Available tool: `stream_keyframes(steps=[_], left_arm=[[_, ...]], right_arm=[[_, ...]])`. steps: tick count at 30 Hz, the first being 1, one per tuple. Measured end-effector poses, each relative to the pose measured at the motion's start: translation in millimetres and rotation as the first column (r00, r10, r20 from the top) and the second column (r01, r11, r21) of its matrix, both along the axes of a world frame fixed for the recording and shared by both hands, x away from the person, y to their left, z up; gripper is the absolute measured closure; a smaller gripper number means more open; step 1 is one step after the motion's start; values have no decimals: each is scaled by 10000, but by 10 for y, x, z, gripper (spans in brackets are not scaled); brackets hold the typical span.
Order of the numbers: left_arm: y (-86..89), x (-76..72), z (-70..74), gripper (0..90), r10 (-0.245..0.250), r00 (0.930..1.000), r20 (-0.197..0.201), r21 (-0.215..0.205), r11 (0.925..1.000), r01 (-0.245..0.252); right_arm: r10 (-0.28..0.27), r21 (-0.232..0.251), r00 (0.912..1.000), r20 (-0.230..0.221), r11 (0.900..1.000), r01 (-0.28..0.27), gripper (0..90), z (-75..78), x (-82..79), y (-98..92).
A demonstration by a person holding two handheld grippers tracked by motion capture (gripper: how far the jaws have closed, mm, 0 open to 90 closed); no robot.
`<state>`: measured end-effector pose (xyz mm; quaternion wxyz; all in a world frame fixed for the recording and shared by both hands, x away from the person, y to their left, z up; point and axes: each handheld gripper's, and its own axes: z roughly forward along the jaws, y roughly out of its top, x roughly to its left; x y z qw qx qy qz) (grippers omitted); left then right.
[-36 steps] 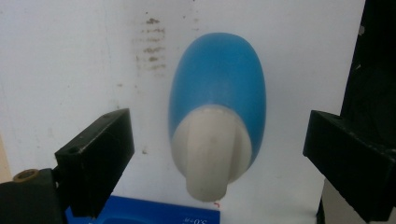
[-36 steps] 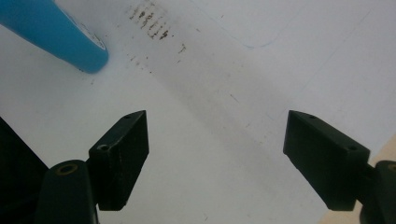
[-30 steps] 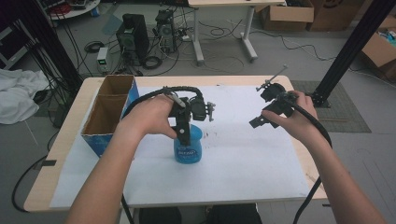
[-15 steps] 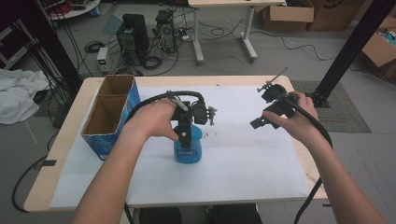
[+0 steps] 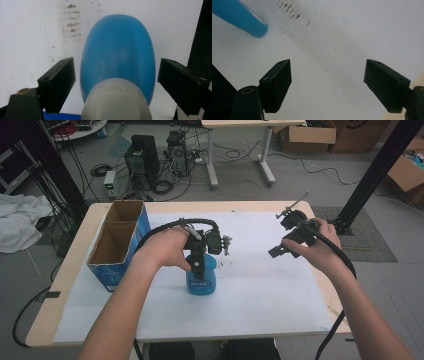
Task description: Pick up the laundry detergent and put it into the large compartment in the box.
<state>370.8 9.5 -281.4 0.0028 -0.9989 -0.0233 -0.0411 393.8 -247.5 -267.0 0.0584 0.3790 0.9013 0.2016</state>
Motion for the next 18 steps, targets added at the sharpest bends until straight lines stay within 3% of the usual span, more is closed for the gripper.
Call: stream_keyframes(steps=[18], left_arm=[[6, -4, 18, 201, -152, 9996, -256, -127, 9998, 149]], right_arm=[[10, -4, 10000, -28, 10000, -10, 222, -19, 4, -8]])
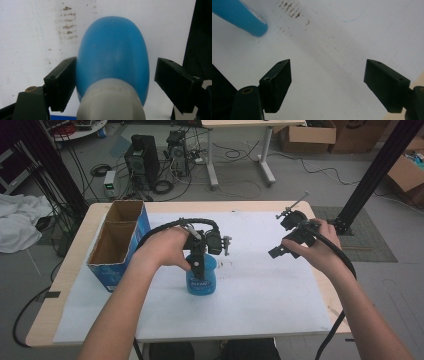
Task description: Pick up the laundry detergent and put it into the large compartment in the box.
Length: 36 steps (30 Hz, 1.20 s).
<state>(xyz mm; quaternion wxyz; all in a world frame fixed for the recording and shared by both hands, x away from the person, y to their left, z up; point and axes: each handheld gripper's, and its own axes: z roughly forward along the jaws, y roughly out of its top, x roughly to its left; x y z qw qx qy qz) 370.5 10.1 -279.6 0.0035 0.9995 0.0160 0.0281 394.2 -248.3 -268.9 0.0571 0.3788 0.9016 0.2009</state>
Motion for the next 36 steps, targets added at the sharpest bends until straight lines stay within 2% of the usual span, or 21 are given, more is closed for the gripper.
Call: stream_keyframes(steps=[21, 29, 36], left_arm=[[6, 8, 3, 227, -22, 10000, -65, -24, 10000, 22], [-11, 13, -21, 246, -76, 10000, -42, 196, 9998, 76], [-18, 16, -29, 279, -79, 10000, -38, 231, 9997, 80]], right_arm=[[-36, 4, 10000, -61, 10000, 36, 221, -6, 3, -2], [3, 29, 10000, -67, 10000, -3, 222, -13, 5, 4], [-25, 43, 10000, -50, 10000, 25, 221, -6, 3, -7]])
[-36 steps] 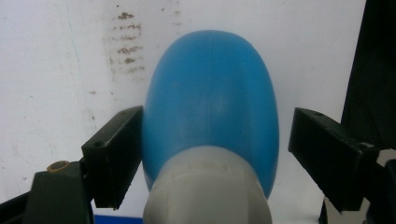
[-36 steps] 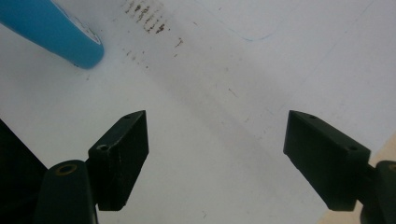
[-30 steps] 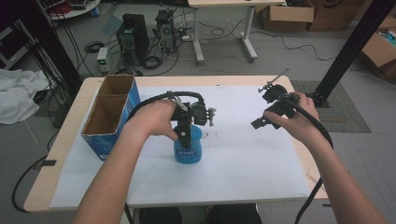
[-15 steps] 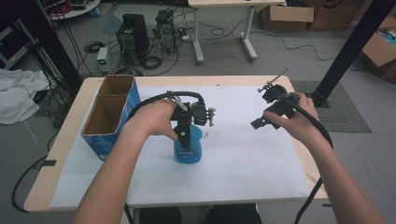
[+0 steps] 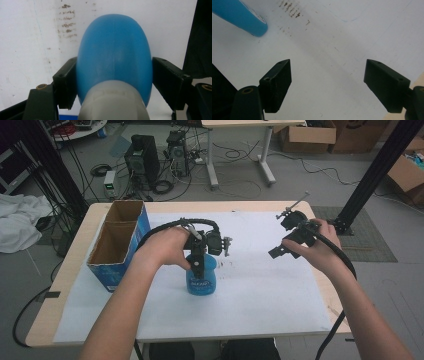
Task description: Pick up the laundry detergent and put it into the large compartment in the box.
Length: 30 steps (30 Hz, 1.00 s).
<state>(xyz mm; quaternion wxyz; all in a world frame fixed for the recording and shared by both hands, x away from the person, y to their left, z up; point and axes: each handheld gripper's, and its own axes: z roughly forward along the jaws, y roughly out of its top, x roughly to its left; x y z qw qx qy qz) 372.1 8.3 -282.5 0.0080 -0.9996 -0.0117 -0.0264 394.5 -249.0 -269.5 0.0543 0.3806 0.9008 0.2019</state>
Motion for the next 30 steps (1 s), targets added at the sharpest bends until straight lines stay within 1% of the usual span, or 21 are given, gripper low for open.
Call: stream_keyframes(steps=[2, 5, 10, 13, 14, 30], left_arm=[[-1, 5, 3, 291, 58, 10000, -50, 26, 10000, -58], [0, 9, -4, 307, 111, 9999, 9, -3, 9999, -111], [-3, 13, -5, 336, 111, 9999, 111, 86, 9999, -112], [-6, 21, -1, 366, 200, 9996, 205, 80, 9998, -202], [-8, 24, 0, 372, 202, 9996, 175, 112, 9997, -204], [-19, 19, 4, 380, 153, 9996, 249, 226, 9996, -158]], right_arm=[[-1, -13, 10000, -9, 10000, 1, 221, 0, 0, -2], [5, -2, 10000, -12, 10000, -5, 222, -4, 1, -4], [0, 3, 10000, -15, 10000, 0, 222, -11, 2, -4], [1, 4, 10000, -14, 10000, -1, 222, -8, 1, -4], [-4, 4, 10000, -12, 10000, 4, 222, -9, 1, -3], [-20, 49, 10000, -52, 10000, 20, 222, -18, -4, -5]])
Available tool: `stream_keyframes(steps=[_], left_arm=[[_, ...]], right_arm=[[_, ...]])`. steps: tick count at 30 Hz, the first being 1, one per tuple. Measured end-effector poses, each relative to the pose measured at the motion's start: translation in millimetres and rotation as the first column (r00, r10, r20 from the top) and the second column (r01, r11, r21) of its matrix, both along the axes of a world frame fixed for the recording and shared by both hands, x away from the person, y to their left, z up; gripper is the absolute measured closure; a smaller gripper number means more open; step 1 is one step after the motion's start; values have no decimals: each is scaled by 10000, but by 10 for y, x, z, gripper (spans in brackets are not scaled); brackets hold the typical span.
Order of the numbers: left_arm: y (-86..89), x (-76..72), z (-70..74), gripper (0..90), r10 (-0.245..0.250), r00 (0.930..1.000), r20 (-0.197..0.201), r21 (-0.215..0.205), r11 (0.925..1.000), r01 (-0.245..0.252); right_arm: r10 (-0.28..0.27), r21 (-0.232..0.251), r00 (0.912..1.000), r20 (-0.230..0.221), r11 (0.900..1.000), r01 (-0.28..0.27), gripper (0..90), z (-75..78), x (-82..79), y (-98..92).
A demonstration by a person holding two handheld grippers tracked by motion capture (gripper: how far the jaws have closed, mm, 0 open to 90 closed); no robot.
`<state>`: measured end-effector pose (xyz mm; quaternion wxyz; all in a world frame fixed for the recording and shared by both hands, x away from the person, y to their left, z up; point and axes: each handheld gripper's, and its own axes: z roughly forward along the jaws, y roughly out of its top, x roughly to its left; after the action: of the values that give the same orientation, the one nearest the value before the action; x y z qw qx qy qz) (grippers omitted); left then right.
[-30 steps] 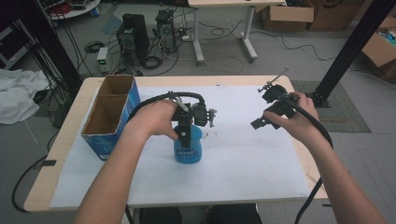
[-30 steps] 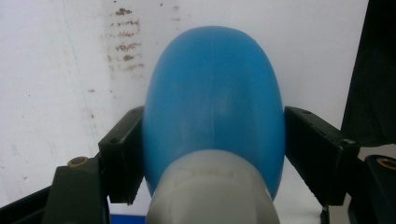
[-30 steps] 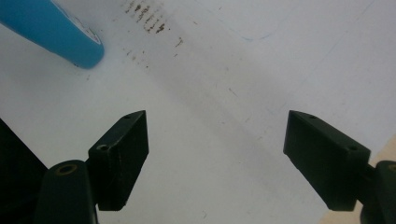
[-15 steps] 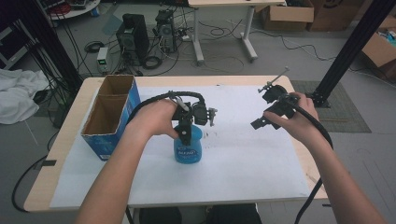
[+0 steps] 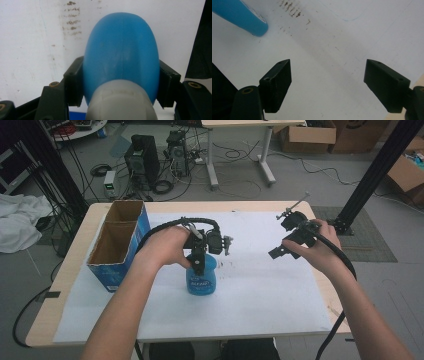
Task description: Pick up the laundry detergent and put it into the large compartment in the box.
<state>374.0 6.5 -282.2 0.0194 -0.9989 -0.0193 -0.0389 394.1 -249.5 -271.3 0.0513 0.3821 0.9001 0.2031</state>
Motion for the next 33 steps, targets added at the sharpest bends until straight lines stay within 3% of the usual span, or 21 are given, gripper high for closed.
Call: stream_keyframes(steps=[7, 11, 14, 16, 19, 20, 22, 23, 26, 27, 29, 30, 32, 33], left_arm=[[-16, 23, 45, 383, 280, 9996, 73, -94, 9996, -279], [-15, 41, 223, 384, 987, 9951, 23, -246, 9948, -986], [-8, 64, 414, 384, 1874, 9820, -226, -229, 9819, -1879], [4, 73, 546, 384, 2488, 9680, -323, -297, 9679, -2497], [42, 94, 762, 384, 3454, 9380, -301, -235, 9379, -3462], [66, 100, 831, 384, 3808, 9243, -258, -223, 9242, -3814], [128, 126, 974, 384, 4626, 8862, -264, -121, 8863, -4630], [167, 139, 1040, 384, 5099, 8597, -298, -75, 8600, -5103], [301, 176, 1242, 384, 6143, 7890, -82, -57, 7890, -6143], [353, 188, 1304, 384, 6497, 7601, 45, -93, 7601, -6497], [472, 210, 1427, 384, 7170, 6967, 237, -284, 6971, -7165], [547, 224, 1485, 384, 7559, 6541, 258, -404, 6546, -7549], [704, 247, 1593, 384, 8172, 5760, 218, -679, 5760, -8146], [794, 263, 1643, 384, 8483, 5294, 120, -821, 5285, -8449]], right_arm=[[25, 15, 10000, 31, 10000, -25, 222, 12, -7, -5], [29, 25, 10000, 51, 10000, -29, 222, 26, -14, -13], [0, 59, 10000, 70, 10000, -1, 222, 44, -20, -17], [22, 81, 10000, 95, 10000, -23, 222, 57, -23, -18], [12, 129, 9999, 110, 9999, -14, 222, 79, -31, -17], [9, 147, 9999, 123, 9999, -11, 222, 85, -34, -16], [56, 154, 9998, 171, 9999, -59, 223, 100, -40, -19], [41, 171, 9999, 162, 9998, -43, 223, 107, -45, -18], [73, 148, 9998, 168, 9999, -75, 224, 126, -51, -28], [67, 150, 9998, 191, 9999, -70, 224, 132, -52, -33], [68, 181, 9997, 218, 9998, -72, 224, 147, -53, -45], [45, 206, 9997, 222, 9998, -49, 224, 153, -55, -48], [56, 196, 9997, 233, 9998, -61, 224, 164, -56, -58], [56, 211, 9997, 240, 9998, -61, 224, 168, -56, -63]])
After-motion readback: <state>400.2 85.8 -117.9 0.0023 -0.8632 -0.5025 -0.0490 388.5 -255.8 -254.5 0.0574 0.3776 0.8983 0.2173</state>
